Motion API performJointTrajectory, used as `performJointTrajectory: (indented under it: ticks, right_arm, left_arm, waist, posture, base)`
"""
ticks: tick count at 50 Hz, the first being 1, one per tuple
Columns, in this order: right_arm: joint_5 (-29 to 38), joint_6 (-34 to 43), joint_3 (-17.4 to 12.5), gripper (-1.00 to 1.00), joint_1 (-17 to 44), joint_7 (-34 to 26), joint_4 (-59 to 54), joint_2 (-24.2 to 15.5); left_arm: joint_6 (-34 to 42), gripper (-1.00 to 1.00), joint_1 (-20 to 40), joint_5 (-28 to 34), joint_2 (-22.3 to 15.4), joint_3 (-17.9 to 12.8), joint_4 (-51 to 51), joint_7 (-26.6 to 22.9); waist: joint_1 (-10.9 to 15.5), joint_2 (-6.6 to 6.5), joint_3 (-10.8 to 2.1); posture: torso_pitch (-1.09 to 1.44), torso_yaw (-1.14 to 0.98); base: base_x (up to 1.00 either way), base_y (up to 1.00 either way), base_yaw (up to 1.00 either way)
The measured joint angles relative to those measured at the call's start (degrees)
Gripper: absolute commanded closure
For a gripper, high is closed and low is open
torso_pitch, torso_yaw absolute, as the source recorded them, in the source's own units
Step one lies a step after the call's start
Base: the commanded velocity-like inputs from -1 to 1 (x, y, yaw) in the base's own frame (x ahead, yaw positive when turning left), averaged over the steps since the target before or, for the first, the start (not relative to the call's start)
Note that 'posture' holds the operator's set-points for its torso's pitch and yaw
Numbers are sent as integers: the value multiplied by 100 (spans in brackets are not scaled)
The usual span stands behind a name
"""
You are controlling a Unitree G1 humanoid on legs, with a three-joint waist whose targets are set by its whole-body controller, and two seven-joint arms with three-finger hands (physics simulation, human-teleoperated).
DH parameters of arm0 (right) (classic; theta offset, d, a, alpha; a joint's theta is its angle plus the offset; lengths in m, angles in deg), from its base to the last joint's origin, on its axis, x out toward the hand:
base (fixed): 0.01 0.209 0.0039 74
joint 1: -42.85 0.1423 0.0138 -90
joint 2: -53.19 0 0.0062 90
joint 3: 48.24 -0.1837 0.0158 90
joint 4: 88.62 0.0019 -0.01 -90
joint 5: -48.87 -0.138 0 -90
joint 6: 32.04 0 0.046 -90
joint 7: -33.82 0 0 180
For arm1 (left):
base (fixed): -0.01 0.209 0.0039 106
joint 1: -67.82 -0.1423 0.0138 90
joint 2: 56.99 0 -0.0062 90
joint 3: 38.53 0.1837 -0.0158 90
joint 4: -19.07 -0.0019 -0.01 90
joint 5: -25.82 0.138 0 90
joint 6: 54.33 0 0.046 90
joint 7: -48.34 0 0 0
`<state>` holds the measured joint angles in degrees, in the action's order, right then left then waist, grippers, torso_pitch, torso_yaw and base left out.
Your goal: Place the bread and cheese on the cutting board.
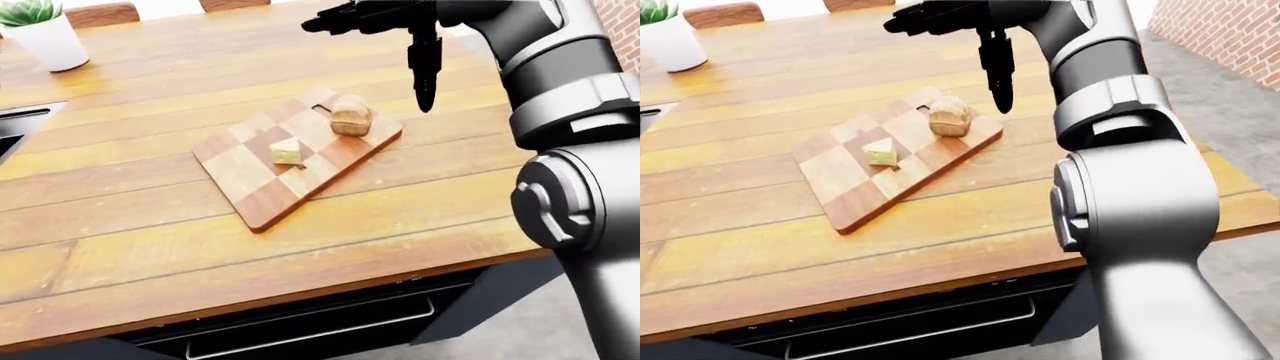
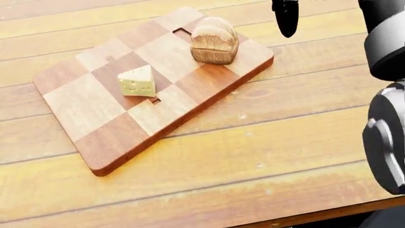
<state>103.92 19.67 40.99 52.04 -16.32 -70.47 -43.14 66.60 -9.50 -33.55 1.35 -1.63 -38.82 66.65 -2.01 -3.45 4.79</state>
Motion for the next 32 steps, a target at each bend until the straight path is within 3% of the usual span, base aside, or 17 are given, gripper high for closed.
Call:
performJointTrajectory:
  ticks: [7, 19, 32]
  right_arm:
    - [-491, 135, -155, -100, -183, -470, 441, -385]
    - [-1508, 825, -446, -100, -258, -1434, 1710, -1180]
    - [-2452, 1900, -819, -100, -1273, -2351, 3823, -1988]
  left_arm:
    - [-7, -100, 119, 6, -42, 170, 32, 97]
    - [40, -100, 135, -36, -76, 177, 85, 136]
    - [68, -100, 164, -41, -125, 191, 87, 148]
  waist:
    - [8, 21, 16]
    - [10, 60, 22]
    - [39, 98, 58]
  posture:
    - [0, 0]
    - [0, 0]
    - [0, 0]
  base:
    - [0, 0, 0]
    - [0, 0, 0]
    - [0, 0, 0]
